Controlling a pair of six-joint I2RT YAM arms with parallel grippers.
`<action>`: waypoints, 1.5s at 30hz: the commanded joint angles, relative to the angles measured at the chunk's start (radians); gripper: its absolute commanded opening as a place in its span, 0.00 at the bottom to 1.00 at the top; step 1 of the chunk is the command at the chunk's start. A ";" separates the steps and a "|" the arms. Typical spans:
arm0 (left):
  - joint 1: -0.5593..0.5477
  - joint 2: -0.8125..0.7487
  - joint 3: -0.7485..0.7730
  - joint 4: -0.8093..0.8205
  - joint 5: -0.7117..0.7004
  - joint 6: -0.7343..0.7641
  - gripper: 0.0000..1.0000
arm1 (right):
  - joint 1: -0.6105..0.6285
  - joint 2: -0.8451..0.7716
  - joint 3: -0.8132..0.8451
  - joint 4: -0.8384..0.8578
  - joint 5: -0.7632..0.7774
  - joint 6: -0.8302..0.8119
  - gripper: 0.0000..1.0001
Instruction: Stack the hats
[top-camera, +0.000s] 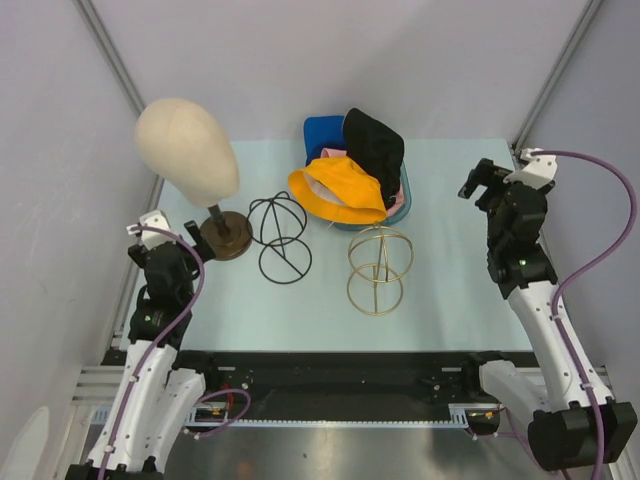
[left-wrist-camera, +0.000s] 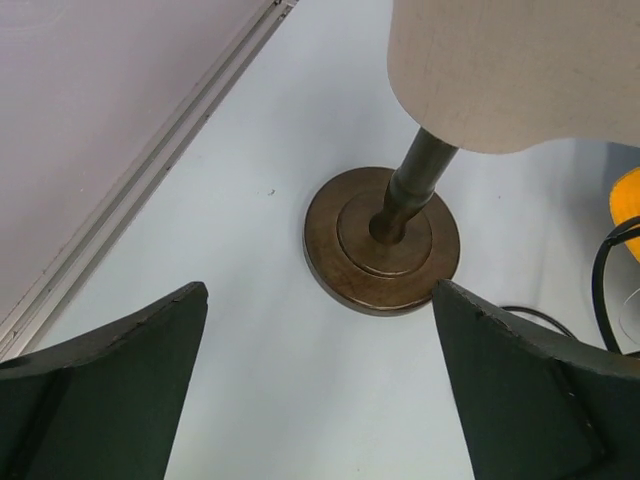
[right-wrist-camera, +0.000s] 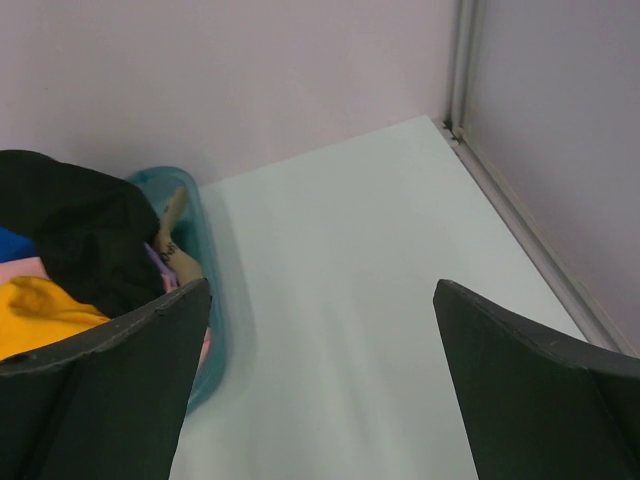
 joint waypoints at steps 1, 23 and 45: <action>-0.002 -0.031 0.022 0.023 -0.007 0.028 1.00 | 0.014 0.082 0.101 0.005 -0.147 -0.011 0.98; -0.002 -0.051 0.079 -0.015 0.065 0.082 1.00 | 0.579 0.934 0.842 -0.304 -0.248 -0.312 0.93; -0.002 -0.111 0.062 -0.067 0.033 0.067 1.00 | 0.547 1.083 1.132 -0.344 0.091 -0.553 0.00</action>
